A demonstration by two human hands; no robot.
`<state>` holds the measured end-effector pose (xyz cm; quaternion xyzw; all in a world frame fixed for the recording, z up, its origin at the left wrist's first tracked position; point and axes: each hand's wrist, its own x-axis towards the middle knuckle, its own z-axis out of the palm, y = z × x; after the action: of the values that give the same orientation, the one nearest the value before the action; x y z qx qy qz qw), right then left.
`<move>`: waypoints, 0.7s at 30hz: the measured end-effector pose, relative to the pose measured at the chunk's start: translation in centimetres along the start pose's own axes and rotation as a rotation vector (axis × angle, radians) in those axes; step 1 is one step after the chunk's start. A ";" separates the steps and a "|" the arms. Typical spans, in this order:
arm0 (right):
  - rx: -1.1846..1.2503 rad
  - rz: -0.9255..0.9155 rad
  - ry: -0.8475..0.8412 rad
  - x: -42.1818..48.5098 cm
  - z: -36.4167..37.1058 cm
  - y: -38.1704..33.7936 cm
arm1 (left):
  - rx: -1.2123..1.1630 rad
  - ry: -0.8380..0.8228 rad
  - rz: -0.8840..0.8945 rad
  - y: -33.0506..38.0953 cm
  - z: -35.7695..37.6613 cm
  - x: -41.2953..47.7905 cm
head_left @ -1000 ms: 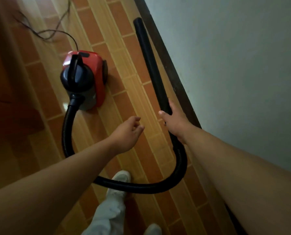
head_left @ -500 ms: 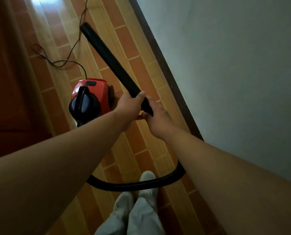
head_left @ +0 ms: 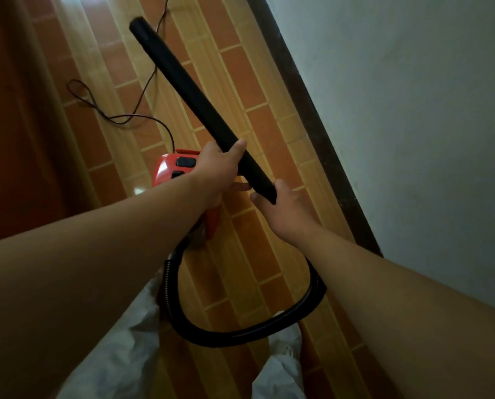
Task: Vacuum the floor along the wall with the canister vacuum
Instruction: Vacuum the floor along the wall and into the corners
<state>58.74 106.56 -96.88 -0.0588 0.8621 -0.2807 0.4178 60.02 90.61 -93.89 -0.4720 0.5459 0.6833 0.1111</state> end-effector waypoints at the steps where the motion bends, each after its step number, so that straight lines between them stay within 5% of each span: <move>1: -0.020 0.006 0.025 0.6 0.7 -1.2 | -0.007 -0.016 -0.009 0.5 -1.3 1.0; 11: -0.335 -0.026 0.106 4.0 -0.1 -13.4 | -0.097 -0.161 -0.102 8.1 -10.4 4.8; 21: -0.373 -0.075 0.137 8.2 -4.7 -17.1 | -0.065 -0.130 -0.025 13.8 -9.3 7.7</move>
<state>47.62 91.58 -91.14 -0.1480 0.9227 -0.1349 0.3293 51.58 74.65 -90.52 -0.4367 0.5093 0.7284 0.1395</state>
